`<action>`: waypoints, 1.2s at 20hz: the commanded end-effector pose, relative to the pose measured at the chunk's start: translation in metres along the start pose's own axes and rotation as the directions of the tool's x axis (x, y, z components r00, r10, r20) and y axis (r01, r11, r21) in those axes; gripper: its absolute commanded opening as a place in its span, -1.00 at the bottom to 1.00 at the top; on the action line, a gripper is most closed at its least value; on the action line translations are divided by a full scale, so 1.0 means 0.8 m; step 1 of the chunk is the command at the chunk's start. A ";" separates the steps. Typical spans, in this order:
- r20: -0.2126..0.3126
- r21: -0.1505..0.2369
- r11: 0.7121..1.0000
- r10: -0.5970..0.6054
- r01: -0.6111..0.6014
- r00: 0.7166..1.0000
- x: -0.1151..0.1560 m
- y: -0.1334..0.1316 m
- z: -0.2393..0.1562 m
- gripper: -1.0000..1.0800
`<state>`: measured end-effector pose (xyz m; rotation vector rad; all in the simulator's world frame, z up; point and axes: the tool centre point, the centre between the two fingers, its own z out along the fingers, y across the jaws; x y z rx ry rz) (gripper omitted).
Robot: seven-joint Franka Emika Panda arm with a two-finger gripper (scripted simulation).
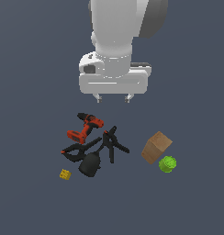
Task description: Pick up a designated object from a clutter of objects.
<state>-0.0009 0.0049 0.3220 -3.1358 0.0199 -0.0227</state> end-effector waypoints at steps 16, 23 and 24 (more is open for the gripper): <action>-0.006 -0.024 0.998 0.049 -0.049 0.999 0.007 0.038 -0.007 0.92; -0.004 -0.019 0.998 0.067 -0.067 0.998 0.032 0.052 0.008 0.92; -0.003 -0.017 0.997 0.070 -0.070 0.998 0.037 0.055 0.011 0.92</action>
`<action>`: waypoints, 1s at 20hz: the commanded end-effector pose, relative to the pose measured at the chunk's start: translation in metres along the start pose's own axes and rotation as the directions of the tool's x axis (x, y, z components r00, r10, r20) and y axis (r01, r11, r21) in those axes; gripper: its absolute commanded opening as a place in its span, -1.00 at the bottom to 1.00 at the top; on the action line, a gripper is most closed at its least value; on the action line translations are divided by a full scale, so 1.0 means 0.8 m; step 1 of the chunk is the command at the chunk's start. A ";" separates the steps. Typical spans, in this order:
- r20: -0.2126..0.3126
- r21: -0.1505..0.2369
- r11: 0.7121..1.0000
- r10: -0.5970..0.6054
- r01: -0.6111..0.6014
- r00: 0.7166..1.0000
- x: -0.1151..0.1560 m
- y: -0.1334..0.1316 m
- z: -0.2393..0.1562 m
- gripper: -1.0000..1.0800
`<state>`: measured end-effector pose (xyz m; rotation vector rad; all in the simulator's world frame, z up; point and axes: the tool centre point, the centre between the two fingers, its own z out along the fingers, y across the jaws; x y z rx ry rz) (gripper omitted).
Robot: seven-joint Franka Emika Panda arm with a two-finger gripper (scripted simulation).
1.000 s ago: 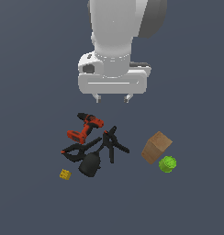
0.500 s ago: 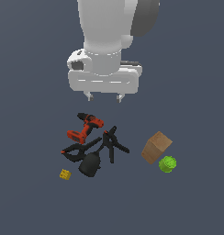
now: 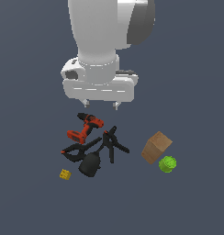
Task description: Pick up a designated object from a clutter of objects.
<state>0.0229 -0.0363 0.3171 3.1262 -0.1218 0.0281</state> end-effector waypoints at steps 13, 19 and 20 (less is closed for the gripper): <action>0.009 0.015 0.997 0.075 -0.075 0.997 0.100 0.064 0.086 0.92; 0.012 0.017 0.994 0.109 -0.109 0.994 0.137 0.099 0.140 0.92; 0.013 0.017 0.993 0.115 -0.115 0.993 0.143 0.105 0.149 0.92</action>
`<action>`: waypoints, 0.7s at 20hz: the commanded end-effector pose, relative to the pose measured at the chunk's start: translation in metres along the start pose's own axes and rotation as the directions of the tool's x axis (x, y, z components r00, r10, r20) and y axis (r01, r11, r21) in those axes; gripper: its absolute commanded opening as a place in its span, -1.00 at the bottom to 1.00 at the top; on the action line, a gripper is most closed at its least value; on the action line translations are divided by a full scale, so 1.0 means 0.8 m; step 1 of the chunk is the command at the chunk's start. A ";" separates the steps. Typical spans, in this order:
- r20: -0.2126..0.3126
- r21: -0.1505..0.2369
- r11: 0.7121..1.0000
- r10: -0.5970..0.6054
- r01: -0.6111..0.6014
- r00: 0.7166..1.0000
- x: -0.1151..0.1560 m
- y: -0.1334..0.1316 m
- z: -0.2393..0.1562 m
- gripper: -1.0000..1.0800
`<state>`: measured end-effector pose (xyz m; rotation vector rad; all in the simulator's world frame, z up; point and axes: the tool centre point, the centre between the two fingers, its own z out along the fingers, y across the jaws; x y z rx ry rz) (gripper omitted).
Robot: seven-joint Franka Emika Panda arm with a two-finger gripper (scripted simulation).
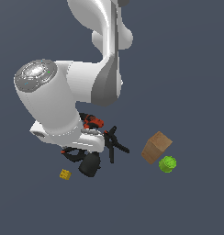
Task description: Pick up a designated object from a clutter of objects.
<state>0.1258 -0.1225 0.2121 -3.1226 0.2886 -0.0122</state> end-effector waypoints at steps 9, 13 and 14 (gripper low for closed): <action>0.004 -0.002 0.999 0.053 -0.053 0.999 0.054 0.060 0.102 0.92; 0.005 -0.004 0.998 0.067 -0.067 0.998 0.064 0.077 0.133 0.92; 0.005 -0.005 0.998 0.070 -0.069 0.998 0.066 0.081 0.140 0.92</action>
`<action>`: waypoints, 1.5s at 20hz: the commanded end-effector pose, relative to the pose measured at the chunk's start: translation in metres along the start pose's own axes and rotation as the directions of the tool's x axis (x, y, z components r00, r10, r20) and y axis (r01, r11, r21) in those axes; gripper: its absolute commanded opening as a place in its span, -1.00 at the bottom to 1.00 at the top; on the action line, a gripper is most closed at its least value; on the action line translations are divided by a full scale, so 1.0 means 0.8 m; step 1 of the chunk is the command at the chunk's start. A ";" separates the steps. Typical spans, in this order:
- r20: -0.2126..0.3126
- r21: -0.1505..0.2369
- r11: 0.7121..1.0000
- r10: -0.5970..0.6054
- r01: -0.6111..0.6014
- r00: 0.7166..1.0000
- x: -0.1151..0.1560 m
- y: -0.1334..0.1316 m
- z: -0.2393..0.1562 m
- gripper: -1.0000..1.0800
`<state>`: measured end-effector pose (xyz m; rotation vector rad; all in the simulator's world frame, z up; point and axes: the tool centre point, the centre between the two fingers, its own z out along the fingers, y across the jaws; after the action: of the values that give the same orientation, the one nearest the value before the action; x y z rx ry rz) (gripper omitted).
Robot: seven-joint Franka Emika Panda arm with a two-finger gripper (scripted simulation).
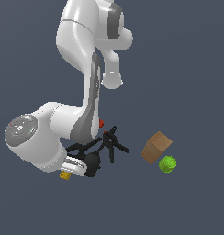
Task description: Pick up a designated object from a clutter of objects.
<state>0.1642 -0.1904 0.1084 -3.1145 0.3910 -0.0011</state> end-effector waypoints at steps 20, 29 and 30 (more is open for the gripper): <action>0.001 -0.003 1.000 0.018 -0.018 1.000 0.012 0.023 0.075 0.92; 0.001 -0.003 1.000 0.018 -0.018 1.000 0.013 0.024 0.109 0.92; 0.001 -0.003 1.000 0.018 -0.018 1.000 0.013 0.024 0.109 0.92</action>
<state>0.1688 -0.2109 0.0207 -3.1130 0.4191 0.0037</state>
